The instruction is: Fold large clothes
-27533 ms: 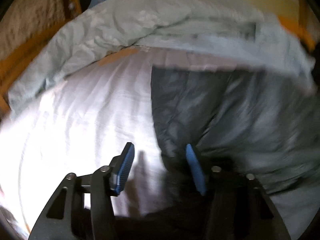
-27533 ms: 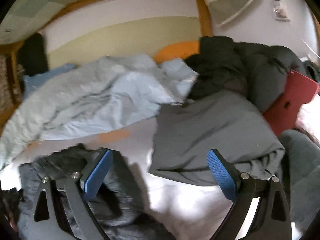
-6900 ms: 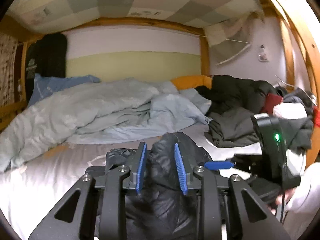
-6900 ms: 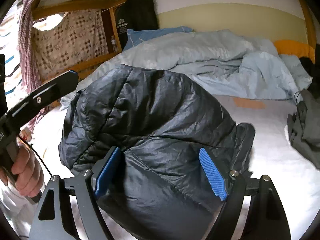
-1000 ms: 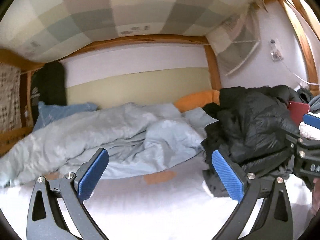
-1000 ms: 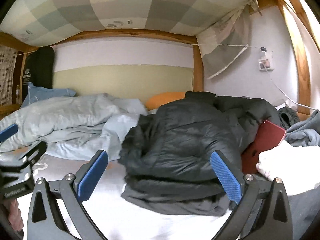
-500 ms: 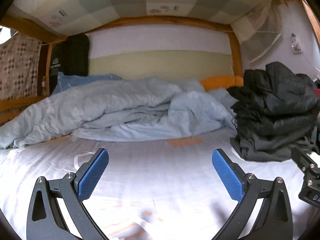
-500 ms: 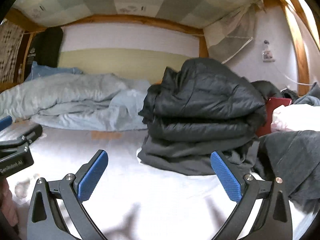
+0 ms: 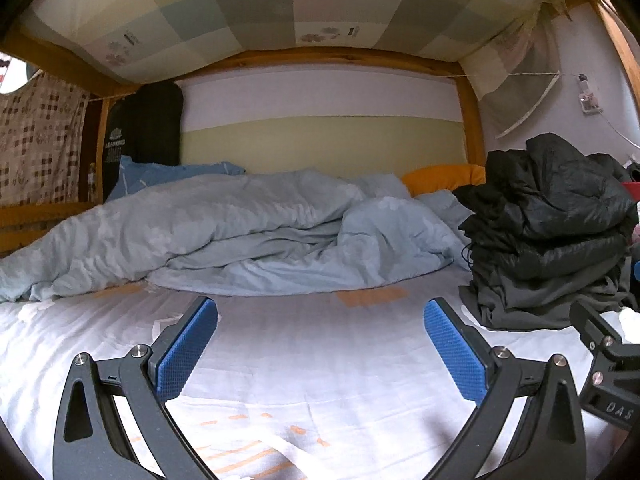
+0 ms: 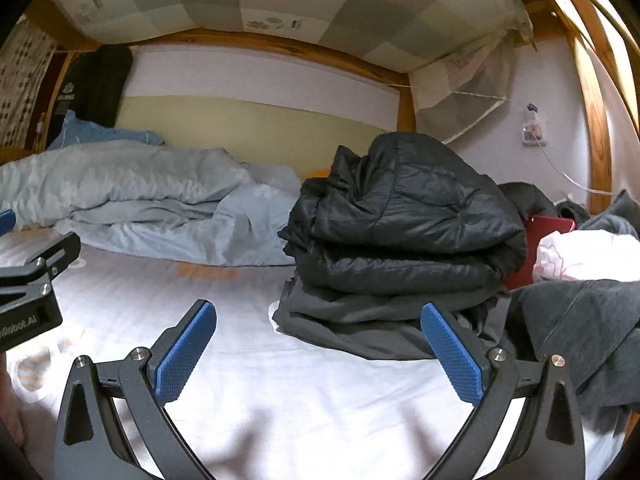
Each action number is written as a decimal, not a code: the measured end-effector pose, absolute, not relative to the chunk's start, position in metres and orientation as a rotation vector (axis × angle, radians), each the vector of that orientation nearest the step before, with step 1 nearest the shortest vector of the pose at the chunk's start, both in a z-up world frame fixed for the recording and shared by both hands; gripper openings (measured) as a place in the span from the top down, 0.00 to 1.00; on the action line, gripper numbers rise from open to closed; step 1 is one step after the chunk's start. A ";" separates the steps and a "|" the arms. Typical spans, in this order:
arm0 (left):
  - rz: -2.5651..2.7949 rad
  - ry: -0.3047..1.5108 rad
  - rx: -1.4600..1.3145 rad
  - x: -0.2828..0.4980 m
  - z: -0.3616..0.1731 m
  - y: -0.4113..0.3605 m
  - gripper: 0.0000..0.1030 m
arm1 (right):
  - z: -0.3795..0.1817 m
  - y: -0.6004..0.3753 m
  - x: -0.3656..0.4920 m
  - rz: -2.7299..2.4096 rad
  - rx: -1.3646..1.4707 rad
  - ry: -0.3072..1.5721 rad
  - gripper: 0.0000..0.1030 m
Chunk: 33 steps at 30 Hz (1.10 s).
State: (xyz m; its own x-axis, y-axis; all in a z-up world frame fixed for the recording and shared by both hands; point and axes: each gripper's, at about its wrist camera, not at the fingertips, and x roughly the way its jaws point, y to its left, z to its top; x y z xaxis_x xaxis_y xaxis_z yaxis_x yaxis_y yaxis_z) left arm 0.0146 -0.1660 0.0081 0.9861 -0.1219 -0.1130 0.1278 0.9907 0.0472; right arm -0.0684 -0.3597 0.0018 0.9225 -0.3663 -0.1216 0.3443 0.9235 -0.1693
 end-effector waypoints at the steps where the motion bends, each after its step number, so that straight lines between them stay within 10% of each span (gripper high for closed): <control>1: -0.128 0.106 0.060 0.014 0.008 -0.167 0.00 | 0.002 -0.362 -0.069 -0.364 -0.137 0.155 0.00; 33: -0.138 0.091 0.072 0.007 0.012 -0.171 0.00 | 0.002 -0.364 -0.068 -0.353 -0.134 0.148 0.00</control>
